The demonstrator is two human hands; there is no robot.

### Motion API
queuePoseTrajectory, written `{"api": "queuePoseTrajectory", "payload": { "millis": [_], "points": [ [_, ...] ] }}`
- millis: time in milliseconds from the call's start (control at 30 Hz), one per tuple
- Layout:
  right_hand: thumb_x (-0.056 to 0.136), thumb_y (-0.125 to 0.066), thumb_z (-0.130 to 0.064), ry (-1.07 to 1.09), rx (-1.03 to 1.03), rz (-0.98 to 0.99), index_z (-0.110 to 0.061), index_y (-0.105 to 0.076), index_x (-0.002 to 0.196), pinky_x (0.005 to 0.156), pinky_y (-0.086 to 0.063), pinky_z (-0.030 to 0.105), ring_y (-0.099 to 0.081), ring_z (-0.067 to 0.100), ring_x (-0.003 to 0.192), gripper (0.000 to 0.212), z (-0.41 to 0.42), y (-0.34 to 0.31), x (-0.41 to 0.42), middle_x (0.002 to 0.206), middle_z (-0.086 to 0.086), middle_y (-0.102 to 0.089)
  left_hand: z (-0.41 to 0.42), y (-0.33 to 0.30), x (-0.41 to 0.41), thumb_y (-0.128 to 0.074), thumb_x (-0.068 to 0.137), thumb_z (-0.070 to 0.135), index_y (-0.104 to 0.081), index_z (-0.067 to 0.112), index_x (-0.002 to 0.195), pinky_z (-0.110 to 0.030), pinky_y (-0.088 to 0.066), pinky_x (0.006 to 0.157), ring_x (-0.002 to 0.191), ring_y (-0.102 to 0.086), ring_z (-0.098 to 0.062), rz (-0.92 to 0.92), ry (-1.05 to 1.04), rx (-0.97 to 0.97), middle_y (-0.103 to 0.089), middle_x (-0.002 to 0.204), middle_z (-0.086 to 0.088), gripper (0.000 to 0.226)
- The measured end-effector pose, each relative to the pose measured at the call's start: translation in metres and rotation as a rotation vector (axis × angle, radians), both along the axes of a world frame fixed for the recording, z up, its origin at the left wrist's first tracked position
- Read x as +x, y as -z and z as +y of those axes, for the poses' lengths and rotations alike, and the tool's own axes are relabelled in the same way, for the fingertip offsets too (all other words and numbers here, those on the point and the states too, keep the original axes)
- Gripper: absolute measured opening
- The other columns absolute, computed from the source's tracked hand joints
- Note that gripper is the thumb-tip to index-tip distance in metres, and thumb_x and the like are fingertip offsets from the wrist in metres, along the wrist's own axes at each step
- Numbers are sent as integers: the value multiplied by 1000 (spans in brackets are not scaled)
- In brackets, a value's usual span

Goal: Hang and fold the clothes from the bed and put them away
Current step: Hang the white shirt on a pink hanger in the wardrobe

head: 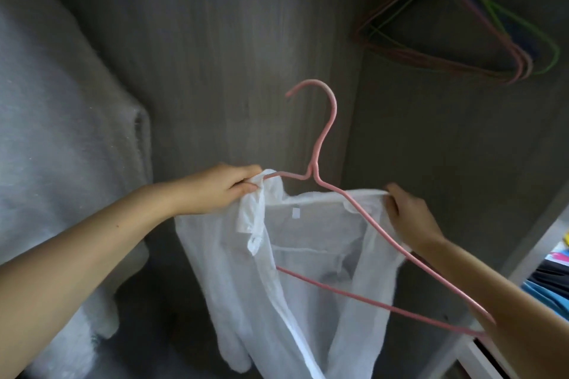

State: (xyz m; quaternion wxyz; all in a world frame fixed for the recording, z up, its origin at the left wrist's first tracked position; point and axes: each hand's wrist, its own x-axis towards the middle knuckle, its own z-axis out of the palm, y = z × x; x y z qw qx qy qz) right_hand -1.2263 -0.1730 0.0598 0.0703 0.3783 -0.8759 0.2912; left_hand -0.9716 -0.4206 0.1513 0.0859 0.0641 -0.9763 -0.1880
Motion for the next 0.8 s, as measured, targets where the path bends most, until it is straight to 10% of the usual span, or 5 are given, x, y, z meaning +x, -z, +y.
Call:
{"api": "queuePoseTrajectory", "payload": {
  "millis": [300, 467, 633, 733, 800],
  "points": [
    [85, -58, -59, -161, 370, 178, -31, -58, 112, 73, -52, 35, -67, 20, 83, 38, 20, -42, -17, 89, -1, -70, -22, 15, 4, -35, 98, 46, -33, 31, 89, -31, -28, 55, 78, -60, -25, 101, -157, -596, -56, 76, 6, 18],
    [94, -52, -21, -105, 454, 130, -13, -66, 89, 69, -45, 30, -65, 25, 88, 16, 0, -39, -4, 91, 8, -68, -8, 23, -1, -37, 99, 39, -43, 28, 105, -29, -29, 55, 80, -64, -33, 178, -246, -774, -63, 86, 2, 14],
    [96, -57, -28, -446, 35, -579, -27, -67, 101, 81, -56, 29, -69, 13, 90, 12, -17, -60, 63, 96, -4, -72, -9, 36, 0, -36, 99, 42, -49, 19, 109, -35, -36, 61, 88, -63, -40, 294, -450, -498, -67, 93, -13, 28],
    [88, -58, -42, -718, 261, -462, -34, -50, 128, 85, -51, 21, -66, 3, 92, 41, -16, -80, 82, 100, -6, -71, -16, 38, 9, -43, 98, 42, -51, 16, 90, -39, -40, 58, 76, -62, -42, 493, -381, -298, -63, 70, -14, 28],
    [88, -61, -36, -586, 43, -129, -36, -52, 127, 83, -47, 17, -62, -4, 91, 39, -15, -101, 71, 100, -12, -67, -23, 34, 19, -40, 89, 52, -41, 22, 79, -39, -41, 54, 62, -59, -38, 574, -337, -184, -47, 51, 0, 32]
  ]
}}
